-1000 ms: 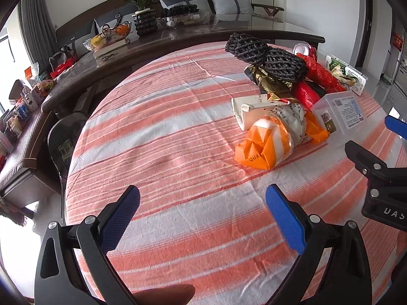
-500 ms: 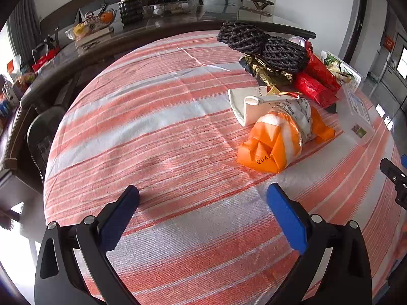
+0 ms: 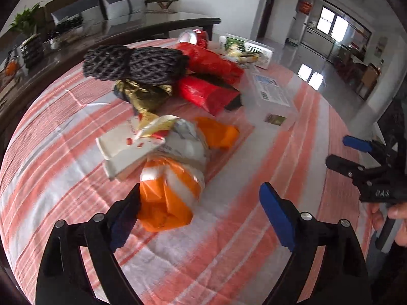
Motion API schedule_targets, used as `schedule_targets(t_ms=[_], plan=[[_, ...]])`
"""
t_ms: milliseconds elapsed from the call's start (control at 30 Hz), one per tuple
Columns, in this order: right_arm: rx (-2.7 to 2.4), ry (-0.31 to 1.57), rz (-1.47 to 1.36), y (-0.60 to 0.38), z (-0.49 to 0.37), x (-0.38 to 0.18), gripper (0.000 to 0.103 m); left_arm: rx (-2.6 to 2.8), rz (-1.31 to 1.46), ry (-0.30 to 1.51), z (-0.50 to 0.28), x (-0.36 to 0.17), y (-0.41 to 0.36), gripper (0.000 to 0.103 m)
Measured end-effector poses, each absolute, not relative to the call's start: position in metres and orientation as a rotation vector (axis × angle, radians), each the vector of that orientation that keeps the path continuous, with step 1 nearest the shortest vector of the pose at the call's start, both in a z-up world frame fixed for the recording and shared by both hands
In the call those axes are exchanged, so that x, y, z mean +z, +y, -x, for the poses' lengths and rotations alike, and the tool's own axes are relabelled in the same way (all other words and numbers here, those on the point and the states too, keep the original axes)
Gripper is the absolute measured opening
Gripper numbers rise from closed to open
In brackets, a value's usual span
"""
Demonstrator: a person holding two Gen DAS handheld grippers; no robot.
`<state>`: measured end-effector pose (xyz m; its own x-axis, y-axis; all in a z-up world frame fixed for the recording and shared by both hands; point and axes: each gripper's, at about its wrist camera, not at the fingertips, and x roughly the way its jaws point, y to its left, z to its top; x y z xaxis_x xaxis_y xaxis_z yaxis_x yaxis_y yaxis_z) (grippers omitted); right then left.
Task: Collect trash
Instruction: 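Grasp the clear plastic box with the right tool while the left tool grasps the orange-white snack bag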
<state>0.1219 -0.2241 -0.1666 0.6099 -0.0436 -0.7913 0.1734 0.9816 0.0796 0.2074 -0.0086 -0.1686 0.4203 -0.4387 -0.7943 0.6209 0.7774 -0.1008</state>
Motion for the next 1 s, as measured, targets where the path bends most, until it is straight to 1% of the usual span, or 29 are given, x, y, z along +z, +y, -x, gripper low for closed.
schedule_targets(t_ms=[167, 300, 400, 433, 467, 500, 567, 600, 633, 667, 733, 900, 933, 967, 1000], plan=[[-0.108, 0.914, -0.163, -0.24, -0.132, -0.163, 0.098, -0.754, -0.252, 0.895, -0.17, -0.165, -0.016, 0.087], [-0.008, 0.872, -0.218, -0.226, -0.162, -0.143, 0.098, -0.585, -0.22, 0.871, -0.188, -0.163, -0.011, 0.087], [0.043, 0.874, -0.267, -0.204, -0.198, -0.129, 0.098, -0.563, -0.22, 0.867, -0.198, -0.162, -0.017, 0.087], [0.048, 0.883, -0.275, -0.197, -0.212, -0.128, 0.098, -0.542, -0.252, 0.857, -0.201, -0.163, -0.023, 0.085], [0.043, 0.905, -0.269, -0.19, -0.225, -0.129, 0.098, -0.52, -0.278, 0.852, -0.202, -0.164, -0.027, 0.077], [0.026, 0.939, -0.254, -0.185, -0.237, -0.132, 0.098, -0.509, -0.289, 0.858, -0.203, -0.165, -0.029, 0.072], [-0.015, 1.007, -0.238, -0.181, -0.252, -0.145, 0.098, -0.512, -0.265, 0.874, -0.201, -0.164, -0.026, 0.053], [-0.012, 1.032, -0.248, -0.182, -0.256, -0.15, 0.095, -0.522, -0.243, 0.88, -0.201, -0.164, -0.023, 0.049], [-0.008, 1.049, -0.259, -0.185, -0.257, -0.154, 0.079, -0.528, -0.225, 0.885, -0.2, -0.163, -0.022, 0.047], [-0.003, 1.056, -0.267, -0.188, -0.254, -0.155, 0.078, -0.532, -0.215, 0.884, -0.197, -0.162, -0.02, 0.047], [0.03, 1.06, -0.25, -0.196, -0.244, -0.153, 0.072, -0.55, -0.21, 0.887, -0.187, -0.162, -0.017, 0.047], [0.132, 1.133, -0.125, -0.22, -0.203, -0.148, 0.071, -0.588, -0.178, 0.916, -0.162, -0.156, -0.01, 0.048], [0.142, 1.148, -0.101, -0.226, -0.196, -0.148, 0.071, -0.59, -0.167, 0.916, -0.159, -0.154, -0.008, 0.051], [0.148, 1.161, -0.084, -0.232, -0.19, -0.148, 0.071, -0.593, -0.155, 0.917, -0.157, -0.152, -0.007, 0.063], [0.143, 1.175, -0.073, -0.237, -0.186, -0.148, 0.071, -0.593, -0.146, 0.914, -0.157, -0.151, -0.006, 0.069]])
